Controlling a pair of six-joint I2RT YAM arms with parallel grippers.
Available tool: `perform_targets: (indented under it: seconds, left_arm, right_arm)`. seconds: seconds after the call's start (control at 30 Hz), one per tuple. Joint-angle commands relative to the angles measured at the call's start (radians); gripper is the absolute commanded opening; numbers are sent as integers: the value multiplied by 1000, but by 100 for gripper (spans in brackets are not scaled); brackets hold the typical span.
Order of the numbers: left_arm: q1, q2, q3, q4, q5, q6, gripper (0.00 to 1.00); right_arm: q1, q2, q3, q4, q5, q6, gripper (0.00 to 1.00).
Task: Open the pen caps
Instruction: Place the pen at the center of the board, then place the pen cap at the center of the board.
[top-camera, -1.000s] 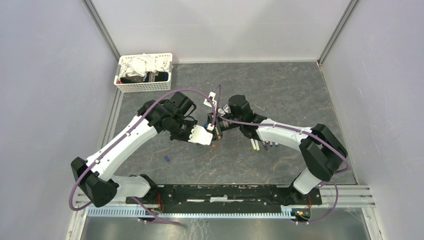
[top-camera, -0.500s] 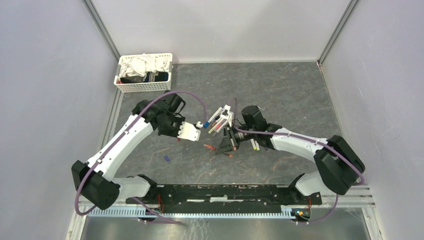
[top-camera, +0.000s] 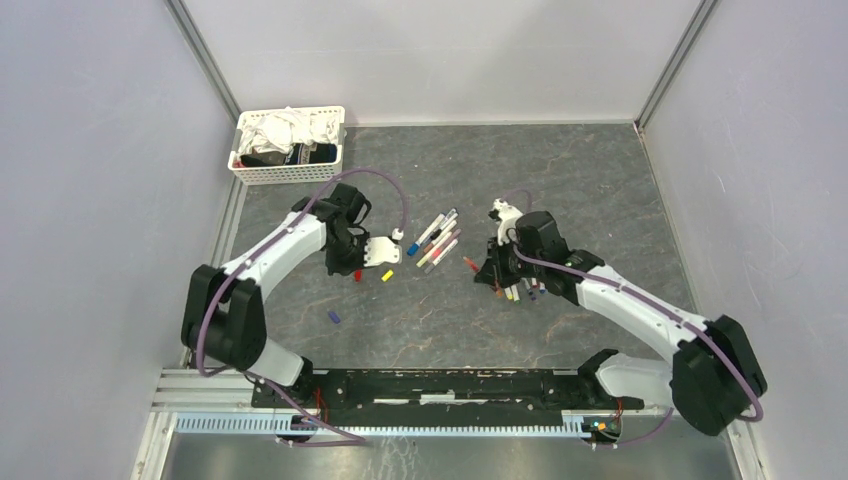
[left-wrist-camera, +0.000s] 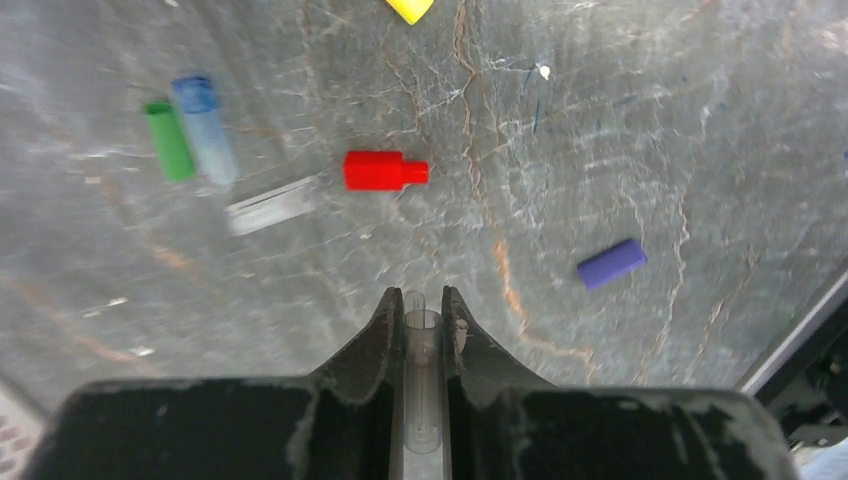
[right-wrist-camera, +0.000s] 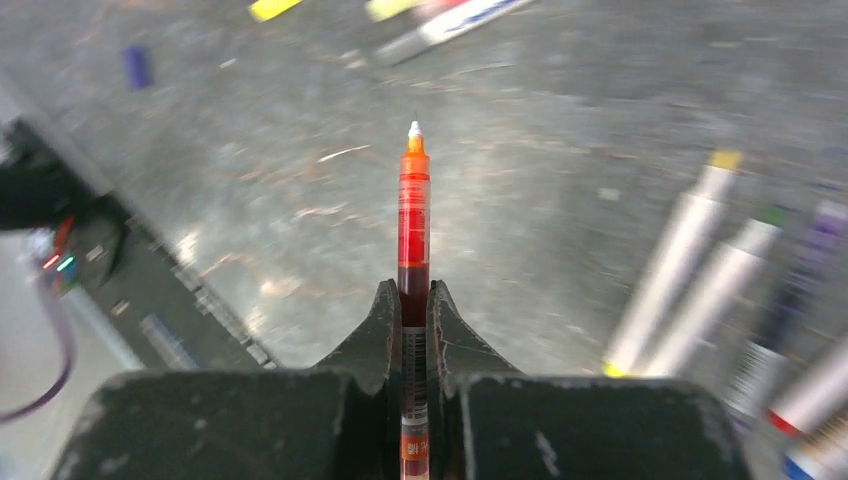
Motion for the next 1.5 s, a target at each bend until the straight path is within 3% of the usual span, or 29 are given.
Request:
perform_targets:
  seconds: [0.0, 0.1, 0.27, 0.43, 0.6, 0.63, 0.67, 0.8, 1.03, 1.2, 1.47]
  left_arm:
    - [47, 68, -70, 171, 60, -156, 10]
    - [49, 95, -114, 242, 55, -196, 12]
    - [49, 129, -116, 299, 85, -273, 19]
    - [48, 137, -76, 296, 86, -346, 37]
    - [49, 105, -2, 249, 61, -396, 62]
    - [49, 95, 14, 231, 62, -404, 88]
    - [49, 85, 45, 209, 64, -414, 98]
    - [50, 22, 146, 144, 62, -448, 100]
    - [80, -86, 284, 158, -102, -504, 100]
    - [114, -143, 265, 262, -240, -570, 100]
    - [159, -149, 338, 254, -179, -653, 100]
  right_arm:
    - [-24, -89, -15, -99, 429, -13, 0]
    - [-33, -114, -38, -103, 577, 4, 0]
    - [-48, -81, -83, -65, 671, 13, 0]
    - [-50, -26, -105, -4, 680, 8, 0]
    - [-53, 20, -88, 14, 667, 1, 0]
    - [-53, 26, -87, 15, 664, 0, 0]
    - [-54, 31, -84, 16, 663, -4, 0]
    - [-52, 49, -85, 18, 661, -8, 3]
    - [-52, 73, -82, 27, 633, -20, 26]
    - [-53, 68, -73, 19, 628, -21, 31]
    - [-51, 19, 16, -11, 634, -18, 34]
